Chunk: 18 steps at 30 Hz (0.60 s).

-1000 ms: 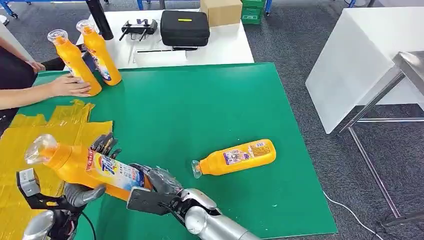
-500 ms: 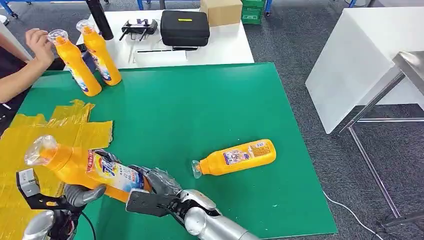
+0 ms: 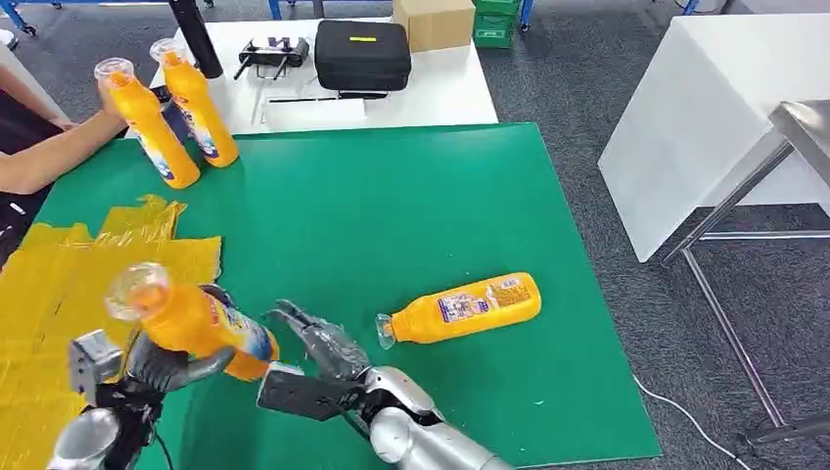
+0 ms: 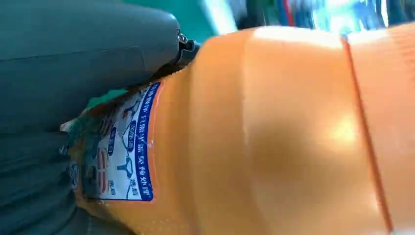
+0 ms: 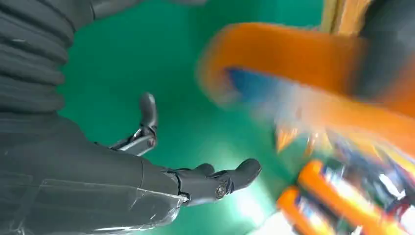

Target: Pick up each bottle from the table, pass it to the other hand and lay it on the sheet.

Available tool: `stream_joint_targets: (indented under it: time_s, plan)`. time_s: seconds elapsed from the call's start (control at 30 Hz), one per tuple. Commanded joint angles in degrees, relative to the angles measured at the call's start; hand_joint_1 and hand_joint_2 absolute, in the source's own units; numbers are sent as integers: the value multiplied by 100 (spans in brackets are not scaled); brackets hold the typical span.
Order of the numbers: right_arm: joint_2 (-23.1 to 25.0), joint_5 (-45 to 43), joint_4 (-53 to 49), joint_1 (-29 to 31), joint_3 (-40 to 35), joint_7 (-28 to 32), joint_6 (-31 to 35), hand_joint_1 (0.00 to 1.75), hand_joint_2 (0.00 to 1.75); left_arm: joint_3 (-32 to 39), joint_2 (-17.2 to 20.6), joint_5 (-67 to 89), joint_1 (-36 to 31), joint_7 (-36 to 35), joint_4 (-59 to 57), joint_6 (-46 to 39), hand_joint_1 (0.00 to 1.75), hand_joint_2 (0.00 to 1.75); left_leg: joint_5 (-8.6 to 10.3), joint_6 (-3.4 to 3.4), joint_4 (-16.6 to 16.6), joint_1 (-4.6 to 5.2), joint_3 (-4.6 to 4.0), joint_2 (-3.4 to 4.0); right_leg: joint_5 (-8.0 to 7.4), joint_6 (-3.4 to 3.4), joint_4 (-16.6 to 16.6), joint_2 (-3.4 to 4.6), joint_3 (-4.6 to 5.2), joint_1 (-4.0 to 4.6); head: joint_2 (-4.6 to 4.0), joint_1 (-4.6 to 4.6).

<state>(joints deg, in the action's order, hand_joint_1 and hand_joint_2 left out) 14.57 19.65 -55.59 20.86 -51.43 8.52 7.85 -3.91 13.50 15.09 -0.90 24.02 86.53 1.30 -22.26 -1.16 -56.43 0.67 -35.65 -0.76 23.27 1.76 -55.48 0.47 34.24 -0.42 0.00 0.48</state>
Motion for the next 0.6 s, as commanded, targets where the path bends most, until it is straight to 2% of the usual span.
stream_joint_targets:
  time_s: [0.03,0.07,0.13,0.23,0.33,0.43,0.47,0.5,0.6]
  plan:
    - [-2199,314,-3160,-555,1298,-194,-154,0,0,1570,-389,3569,74,-517,227,-3410,175,175,-11,5,-10,-6,11,-9,10,4,4,-16,-28,7,0,0]
    - [-2452,343,-3320,-557,1456,-237,-199,0,175,1704,-341,3913,77,-575,12,-3630,175,175,-4,1,1,5,6,-3,0,6,6,-7,-15,0,0,-2]
    - [-2780,268,-3467,-546,1697,-251,-369,0,175,1778,-274,4396,11,-750,-386,-3815,175,175,-19,7,-6,10,29,-12,17,6,4,-21,-44,-1,0,-2]
    - [-3224,228,-3566,-574,2041,-307,-589,0,175,1801,-207,5194,-78,-1124,-959,-4130,175,175,-9,6,0,18,24,-29,12,5,7,-32,-38,-14,0,-2]
    - [-3563,260,-3565,-663,2233,-434,-858,0,175,1681,-98,5516,-172,-1444,-1392,-4014,175,175,-12,8,-2,17,28,-30,14,3,7,-37,-44,-16,0,-7]
    - [-3620,261,-3510,-676,2274,-437,-925,0,175,1617,-39,5521,-250,-1498,-1545,-3953,175,175,-3,0,4,23,9,-25,3,5,7,-26,-18,-22,0,-4]
    - [-3592,262,-3512,-672,2265,-444,-920,0,175,1611,-40,5521,-258,-1499,-1548,-3952,175,175,-13,9,-5,17,23,-26,14,1,4,-33,-38,-15,0,-4]
    - [-3666,310,-3460,-629,2200,-510,-1025,0,175,1523,35,5572,-303,-1569,-1679,-3758,175,175,-6,2,-1,17,7,-19,2,4,7,-22,-17,-15,0,-2]
    - [-3830,296,-3124,-437,2151,-635,-1288,0,175,1188,230,5989,-624,-1852,-2348,-3203,175,175,-25,19,-16,9,36,-25,25,-4,-4,-38,-53,-7,0,-2]
